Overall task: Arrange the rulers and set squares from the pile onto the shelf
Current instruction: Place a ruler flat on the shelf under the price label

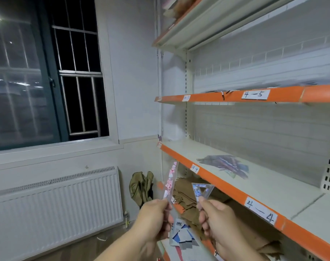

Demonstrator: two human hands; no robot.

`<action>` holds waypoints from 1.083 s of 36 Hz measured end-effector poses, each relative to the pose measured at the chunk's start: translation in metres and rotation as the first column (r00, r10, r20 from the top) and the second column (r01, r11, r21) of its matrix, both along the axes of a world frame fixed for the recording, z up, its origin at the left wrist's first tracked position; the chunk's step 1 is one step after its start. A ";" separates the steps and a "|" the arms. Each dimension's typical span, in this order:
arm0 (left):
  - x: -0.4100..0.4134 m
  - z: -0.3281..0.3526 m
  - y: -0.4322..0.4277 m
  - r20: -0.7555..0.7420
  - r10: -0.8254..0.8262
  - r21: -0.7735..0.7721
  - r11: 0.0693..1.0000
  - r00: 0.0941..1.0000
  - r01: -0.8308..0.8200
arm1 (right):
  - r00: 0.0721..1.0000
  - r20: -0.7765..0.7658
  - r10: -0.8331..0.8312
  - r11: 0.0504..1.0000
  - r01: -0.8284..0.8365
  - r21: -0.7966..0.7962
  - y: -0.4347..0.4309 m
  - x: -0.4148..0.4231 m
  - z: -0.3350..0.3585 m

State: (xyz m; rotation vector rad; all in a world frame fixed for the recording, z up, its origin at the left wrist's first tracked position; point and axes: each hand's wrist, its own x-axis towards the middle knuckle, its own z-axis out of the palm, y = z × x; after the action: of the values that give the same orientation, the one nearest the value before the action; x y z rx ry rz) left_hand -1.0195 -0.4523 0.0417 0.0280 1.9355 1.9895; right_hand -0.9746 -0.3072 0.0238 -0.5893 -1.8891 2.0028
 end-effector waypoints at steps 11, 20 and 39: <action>-0.106 -0.010 -0.019 0.004 -0.114 0.015 0.993 0.994 0.114 | 0.996 -0.008 -0.094 0.995 0.094 -0.043 -0.029 -0.088 -0.003; -0.189 -0.013 0.013 0.012 -0.132 0.023 0.991 0.991 0.131 | 0.991 -0.010 -0.133 0.990 0.132 -0.049 0.000 -0.170 -0.006; -0.313 -0.001 0.144 -0.017 -0.309 0.037 0.950 0.951 0.309 | 0.960 -0.013 -0.279 0.960 0.278 -0.038 0.110 -0.275 0.000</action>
State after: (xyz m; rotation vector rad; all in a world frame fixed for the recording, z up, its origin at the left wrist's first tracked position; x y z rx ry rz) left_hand -1.3329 -0.3080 0.0405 0.3330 1.7713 1.8201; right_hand -1.2491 -0.1968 0.0239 -0.7959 -1.6571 1.8560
